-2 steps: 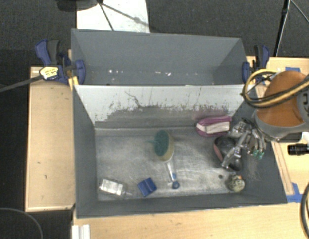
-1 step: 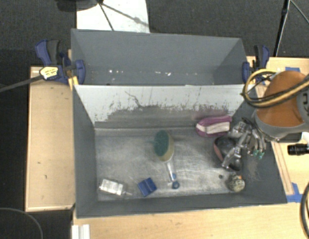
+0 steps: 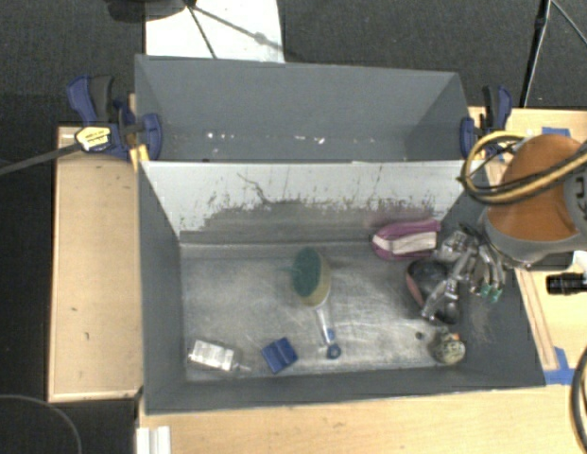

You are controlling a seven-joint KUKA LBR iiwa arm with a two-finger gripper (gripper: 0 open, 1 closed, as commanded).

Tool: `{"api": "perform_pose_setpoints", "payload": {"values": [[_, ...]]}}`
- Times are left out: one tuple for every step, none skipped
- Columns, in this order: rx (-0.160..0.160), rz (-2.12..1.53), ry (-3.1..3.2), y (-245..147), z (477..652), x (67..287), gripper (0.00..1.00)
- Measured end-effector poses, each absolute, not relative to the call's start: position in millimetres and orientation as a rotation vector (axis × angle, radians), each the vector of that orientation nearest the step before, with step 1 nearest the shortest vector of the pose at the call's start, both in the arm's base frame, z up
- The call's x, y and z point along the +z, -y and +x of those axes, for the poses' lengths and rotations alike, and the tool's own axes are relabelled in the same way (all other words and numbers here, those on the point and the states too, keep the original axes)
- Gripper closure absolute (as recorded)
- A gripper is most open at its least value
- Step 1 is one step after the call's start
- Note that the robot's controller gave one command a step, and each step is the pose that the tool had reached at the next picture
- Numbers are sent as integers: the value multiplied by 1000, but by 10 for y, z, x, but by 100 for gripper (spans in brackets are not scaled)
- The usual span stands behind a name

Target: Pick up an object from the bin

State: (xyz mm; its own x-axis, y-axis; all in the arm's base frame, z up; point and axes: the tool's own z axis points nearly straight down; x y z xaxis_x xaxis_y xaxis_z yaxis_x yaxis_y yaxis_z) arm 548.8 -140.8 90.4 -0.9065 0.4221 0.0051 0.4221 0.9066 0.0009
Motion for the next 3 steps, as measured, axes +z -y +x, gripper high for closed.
{"api": "perform_pose_setpoints", "payload": {"values": [[-3,-676,3063,1408,5488,904,100],[-3,-675,3063,1408,5488,904,100],[-3,-674,3064,1408,5488,904,100]]}}
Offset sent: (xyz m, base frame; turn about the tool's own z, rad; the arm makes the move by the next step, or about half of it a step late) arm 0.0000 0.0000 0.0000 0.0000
